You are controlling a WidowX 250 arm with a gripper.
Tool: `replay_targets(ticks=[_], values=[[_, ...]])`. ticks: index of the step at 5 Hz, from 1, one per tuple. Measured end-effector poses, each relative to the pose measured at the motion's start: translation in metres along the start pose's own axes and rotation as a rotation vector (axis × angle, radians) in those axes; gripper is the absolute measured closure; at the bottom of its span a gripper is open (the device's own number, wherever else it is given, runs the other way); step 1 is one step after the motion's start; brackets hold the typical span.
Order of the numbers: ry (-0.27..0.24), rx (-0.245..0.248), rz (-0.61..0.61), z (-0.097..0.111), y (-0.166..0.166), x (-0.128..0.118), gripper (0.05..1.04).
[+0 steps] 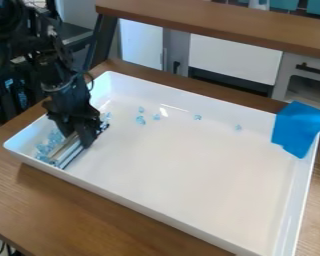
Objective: Sweep into pile
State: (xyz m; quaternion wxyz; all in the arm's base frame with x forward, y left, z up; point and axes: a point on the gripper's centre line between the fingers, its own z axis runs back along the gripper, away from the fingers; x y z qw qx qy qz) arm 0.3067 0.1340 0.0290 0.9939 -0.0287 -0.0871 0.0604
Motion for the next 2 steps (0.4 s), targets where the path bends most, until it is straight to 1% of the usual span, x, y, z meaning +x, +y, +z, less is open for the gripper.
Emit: replay_targets(ticks=[1,2], values=[[0.021,-0.09,0.046,0.001,-0.019,0.009,0.702],[0.039,-0.162,0.083,0.005,-0.045,0.018,0.702]])
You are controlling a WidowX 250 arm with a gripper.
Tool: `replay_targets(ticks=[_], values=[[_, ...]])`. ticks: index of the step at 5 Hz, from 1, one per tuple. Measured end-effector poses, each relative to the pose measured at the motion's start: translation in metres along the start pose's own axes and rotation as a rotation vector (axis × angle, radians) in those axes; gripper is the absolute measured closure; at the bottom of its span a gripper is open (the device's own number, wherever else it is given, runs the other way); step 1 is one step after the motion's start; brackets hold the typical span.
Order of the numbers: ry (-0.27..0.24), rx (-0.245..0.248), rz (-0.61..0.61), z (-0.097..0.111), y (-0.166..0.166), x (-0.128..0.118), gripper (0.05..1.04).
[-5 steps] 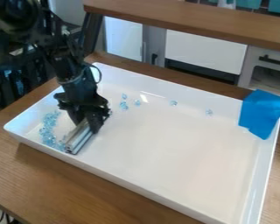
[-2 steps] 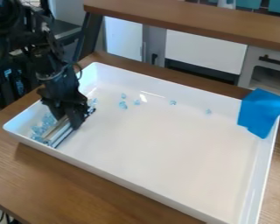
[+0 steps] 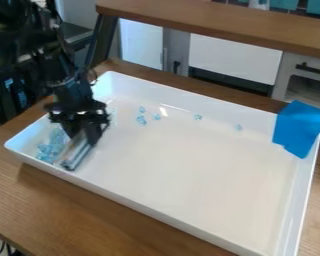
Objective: Sweep into pile
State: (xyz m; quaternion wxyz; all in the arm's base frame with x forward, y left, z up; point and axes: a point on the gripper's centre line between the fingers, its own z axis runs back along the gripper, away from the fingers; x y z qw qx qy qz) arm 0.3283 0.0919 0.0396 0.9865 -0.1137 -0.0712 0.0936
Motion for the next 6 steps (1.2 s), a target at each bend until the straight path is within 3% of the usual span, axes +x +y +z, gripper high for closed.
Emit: replay_targets(ticks=[3,4,6], values=[[0.064,-0.13,-0.057,-0.007,-0.119,0.005,0.702],[0.028,-0.161,-0.077,0.003,-0.153,0.017,0.702],[0.009,-0.153,-0.086,-0.019,-0.187,0.042,0.702]])
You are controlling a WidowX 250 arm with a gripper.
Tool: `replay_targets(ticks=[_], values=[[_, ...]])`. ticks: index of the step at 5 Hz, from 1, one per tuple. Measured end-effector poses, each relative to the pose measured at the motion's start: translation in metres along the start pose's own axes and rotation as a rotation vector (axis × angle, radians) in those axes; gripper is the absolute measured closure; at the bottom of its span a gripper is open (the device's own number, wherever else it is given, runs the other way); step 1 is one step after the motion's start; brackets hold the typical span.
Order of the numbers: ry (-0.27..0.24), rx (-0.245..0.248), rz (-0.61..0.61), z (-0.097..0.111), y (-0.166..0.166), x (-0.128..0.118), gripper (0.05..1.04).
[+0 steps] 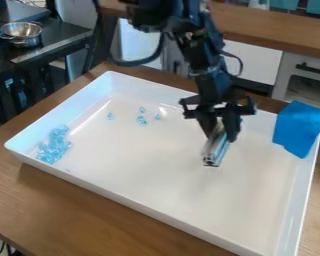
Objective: Sweep into pile
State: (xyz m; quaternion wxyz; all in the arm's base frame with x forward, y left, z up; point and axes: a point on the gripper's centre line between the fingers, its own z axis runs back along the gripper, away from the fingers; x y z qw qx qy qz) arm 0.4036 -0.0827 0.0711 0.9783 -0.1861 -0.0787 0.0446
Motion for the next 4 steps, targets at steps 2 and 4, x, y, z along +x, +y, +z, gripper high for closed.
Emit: replay_targets(ticks=[2,4], values=[[0.002,0.024,0.018,-0.019,-0.001,0.012,0.702],[0.012,0.044,0.027,-0.029,0.008,0.014,0.702]])
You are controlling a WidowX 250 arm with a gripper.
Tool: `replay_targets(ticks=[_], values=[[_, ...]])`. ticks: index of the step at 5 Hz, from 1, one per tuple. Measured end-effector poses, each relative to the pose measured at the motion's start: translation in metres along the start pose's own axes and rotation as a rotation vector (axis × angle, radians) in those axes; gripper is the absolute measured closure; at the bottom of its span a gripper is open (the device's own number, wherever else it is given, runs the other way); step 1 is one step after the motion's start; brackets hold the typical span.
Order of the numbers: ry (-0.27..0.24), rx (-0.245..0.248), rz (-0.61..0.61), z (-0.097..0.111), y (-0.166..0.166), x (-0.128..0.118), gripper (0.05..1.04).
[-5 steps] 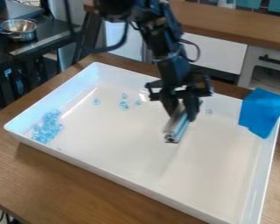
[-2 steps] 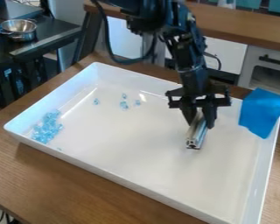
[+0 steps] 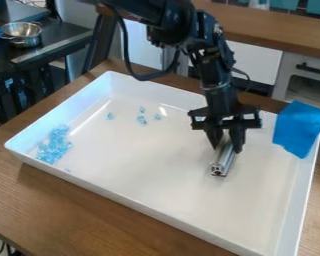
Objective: Sweep into pile
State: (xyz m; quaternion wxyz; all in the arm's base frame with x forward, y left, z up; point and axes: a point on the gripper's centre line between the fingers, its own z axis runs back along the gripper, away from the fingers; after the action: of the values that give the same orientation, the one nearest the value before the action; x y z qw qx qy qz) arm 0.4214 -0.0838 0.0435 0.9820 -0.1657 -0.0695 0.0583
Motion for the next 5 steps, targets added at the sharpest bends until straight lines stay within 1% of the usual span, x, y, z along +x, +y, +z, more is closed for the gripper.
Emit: replay_targets(ticks=[2,4,5], values=[[-0.008,0.004,0.029,0.003,0.015,0.005,0.702],[-0.039,0.004,0.108,0.013,0.055,0.019,0.702],[-0.053,-0.004,0.132,0.019,0.071,0.022,0.702]])
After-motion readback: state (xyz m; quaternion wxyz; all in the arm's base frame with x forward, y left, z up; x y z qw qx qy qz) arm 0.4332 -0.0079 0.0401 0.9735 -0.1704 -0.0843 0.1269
